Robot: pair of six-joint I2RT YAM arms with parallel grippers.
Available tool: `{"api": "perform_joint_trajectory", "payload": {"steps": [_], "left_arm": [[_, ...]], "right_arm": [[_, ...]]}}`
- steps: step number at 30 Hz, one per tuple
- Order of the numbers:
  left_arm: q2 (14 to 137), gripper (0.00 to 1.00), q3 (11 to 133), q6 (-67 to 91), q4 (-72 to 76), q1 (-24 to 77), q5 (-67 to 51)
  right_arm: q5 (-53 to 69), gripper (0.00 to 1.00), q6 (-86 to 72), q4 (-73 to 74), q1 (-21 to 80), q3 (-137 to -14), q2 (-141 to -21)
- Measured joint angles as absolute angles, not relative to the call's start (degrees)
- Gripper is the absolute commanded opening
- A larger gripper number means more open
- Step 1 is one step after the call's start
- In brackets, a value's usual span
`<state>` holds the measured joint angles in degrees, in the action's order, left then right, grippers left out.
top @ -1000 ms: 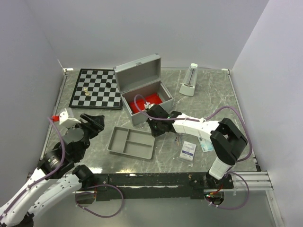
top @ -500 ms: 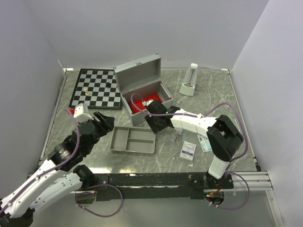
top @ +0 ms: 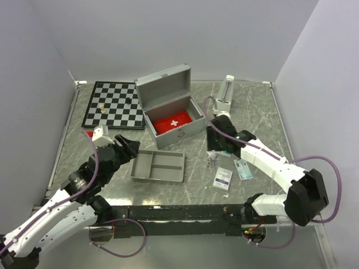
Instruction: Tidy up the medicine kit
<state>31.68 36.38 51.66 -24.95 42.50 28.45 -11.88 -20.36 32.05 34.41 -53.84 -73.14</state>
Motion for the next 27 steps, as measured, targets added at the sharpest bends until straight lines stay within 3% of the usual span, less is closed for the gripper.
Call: {"api": "perform_joint_trajectory", "payload": {"steps": [6,16,27], "left_arm": [[34.9,0.64,33.0,53.1,-20.2,42.5,25.7],[39.8,0.63,30.1,55.9,-12.4,42.5,20.5],[40.6,0.64,30.1,56.7,-9.7,42.5,19.4]], "right_arm": [[-15.1,0.75,-32.6,39.0,30.8,-46.7,-71.5],[-14.0,0.78,-48.4,48.6,31.2,-40.0,-64.6],[-12.3,0.79,-51.4,48.8,32.3,-38.7,-68.4]]}}
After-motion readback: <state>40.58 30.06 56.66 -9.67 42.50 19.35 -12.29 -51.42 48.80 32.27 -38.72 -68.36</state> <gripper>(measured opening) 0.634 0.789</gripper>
